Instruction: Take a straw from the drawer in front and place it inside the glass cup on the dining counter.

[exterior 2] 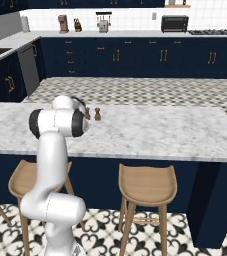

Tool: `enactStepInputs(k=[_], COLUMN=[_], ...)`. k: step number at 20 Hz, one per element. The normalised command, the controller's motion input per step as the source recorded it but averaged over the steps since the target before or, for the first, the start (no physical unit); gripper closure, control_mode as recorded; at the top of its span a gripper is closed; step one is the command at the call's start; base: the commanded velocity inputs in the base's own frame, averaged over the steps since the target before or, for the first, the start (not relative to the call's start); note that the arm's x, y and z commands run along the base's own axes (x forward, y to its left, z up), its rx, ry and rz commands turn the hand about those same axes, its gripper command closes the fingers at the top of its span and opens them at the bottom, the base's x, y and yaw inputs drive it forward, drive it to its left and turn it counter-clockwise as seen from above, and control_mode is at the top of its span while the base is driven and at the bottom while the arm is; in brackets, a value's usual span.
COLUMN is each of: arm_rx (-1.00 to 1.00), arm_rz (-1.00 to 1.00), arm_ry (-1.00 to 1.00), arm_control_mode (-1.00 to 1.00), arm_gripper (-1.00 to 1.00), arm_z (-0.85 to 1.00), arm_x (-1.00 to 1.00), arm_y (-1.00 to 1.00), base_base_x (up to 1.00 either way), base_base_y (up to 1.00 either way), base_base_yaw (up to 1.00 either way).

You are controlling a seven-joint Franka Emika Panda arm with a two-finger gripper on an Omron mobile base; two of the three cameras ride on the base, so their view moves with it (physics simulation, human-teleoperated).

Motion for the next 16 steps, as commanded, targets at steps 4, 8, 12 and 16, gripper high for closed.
enactStepInputs(k=[4, 8, 12, 16], arm_rx=[0.00, 0.01, 0.00, -0.04], arm_rz=[0.00, 0.00, 0.00, 0.00], arm_ry=[-0.05, -0.05, -0.11, -0.23], arm_control_mode=[-1.00, -1.00, -1.00, -1.00], arm_gripper=[-1.00, -1.00, -1.00, -1.00], arm_z=[-0.24, 0.03, 0.56, 0.96], arm_x=[0.00, 0.00, -0.02, -0.47], arm_y=[-0.03, 0.00, 0.00, -0.04], base_base_x=[0.00, 0.00, 0.00, 0.00], base_base_y=[0.00, 0.00, 0.00, 0.00], base_base_yaw=[0.00, 0.00, 0.00, 0.00])
